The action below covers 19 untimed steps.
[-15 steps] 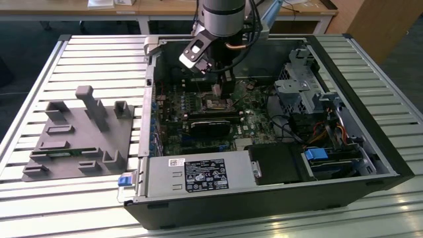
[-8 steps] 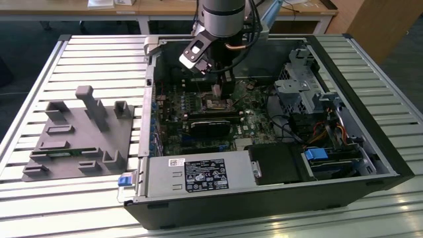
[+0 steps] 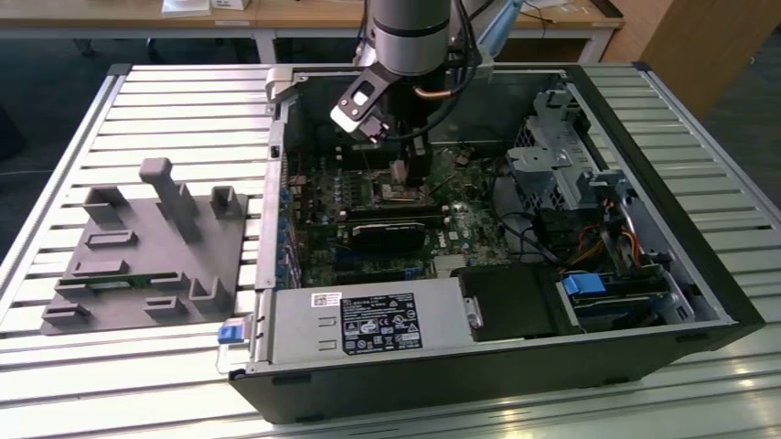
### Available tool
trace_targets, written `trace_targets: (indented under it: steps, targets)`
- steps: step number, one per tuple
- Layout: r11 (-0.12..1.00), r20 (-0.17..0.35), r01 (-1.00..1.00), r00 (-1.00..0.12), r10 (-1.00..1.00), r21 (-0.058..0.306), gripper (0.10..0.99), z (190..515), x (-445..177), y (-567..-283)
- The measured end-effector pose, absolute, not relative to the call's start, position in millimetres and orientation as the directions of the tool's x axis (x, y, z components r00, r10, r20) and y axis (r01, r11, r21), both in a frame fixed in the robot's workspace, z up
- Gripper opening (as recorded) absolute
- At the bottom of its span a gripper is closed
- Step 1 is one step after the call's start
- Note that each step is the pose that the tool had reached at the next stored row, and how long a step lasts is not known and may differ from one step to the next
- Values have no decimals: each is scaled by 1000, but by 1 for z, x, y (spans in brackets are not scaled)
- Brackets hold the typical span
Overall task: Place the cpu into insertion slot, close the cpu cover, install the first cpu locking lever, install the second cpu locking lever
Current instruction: 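Place the cpu into insertion slot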
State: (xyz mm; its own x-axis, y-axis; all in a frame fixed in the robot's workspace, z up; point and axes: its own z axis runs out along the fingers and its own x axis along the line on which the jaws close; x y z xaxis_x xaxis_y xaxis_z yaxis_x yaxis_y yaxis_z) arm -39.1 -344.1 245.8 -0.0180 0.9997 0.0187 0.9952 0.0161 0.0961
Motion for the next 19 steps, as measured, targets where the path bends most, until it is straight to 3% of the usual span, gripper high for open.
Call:
trace_targets:
  steps: [19]
  targets:
    - [11,19,995,-13,1000,103,537,233,-45,-342]
